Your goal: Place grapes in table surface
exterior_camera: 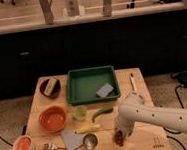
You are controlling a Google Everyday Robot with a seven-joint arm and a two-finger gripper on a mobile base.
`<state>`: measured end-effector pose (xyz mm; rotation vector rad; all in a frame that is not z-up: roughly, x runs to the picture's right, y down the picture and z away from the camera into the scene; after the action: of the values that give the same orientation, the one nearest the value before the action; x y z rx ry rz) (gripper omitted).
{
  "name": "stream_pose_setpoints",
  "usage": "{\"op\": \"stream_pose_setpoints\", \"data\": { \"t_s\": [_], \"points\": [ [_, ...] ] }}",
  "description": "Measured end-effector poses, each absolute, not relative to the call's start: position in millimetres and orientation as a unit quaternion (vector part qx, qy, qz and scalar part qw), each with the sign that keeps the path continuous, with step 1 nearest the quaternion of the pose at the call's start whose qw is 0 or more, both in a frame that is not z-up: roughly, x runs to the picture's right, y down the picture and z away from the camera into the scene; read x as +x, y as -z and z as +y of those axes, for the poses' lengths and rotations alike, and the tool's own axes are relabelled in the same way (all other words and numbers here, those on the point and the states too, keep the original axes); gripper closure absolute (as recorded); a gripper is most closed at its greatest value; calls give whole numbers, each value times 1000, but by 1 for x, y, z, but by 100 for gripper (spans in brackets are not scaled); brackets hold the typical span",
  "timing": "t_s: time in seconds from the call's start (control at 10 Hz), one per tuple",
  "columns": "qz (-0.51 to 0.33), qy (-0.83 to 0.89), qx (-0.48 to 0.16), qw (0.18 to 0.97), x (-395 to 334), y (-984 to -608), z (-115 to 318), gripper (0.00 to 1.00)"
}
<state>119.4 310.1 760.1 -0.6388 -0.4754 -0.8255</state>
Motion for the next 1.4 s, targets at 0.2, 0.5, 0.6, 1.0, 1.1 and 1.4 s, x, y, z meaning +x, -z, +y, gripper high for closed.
{"op": "stream_pose_setpoints", "data": {
  "t_s": [0.2, 0.5, 0.6, 1.0, 1.1, 1.4],
  "points": [
    [-226, 393, -304, 838, 119, -760, 311, 33],
    [-224, 401, -310, 832, 118, -758, 310, 20],
    [-224, 404, -310, 831, 118, -757, 309, 20],
    [-222, 414, -314, 825, 114, -757, 307, 20],
    [-222, 417, -315, 823, 112, -757, 305, 20],
    [-220, 413, -316, 825, 117, -762, 297, 20]
  ]
}}
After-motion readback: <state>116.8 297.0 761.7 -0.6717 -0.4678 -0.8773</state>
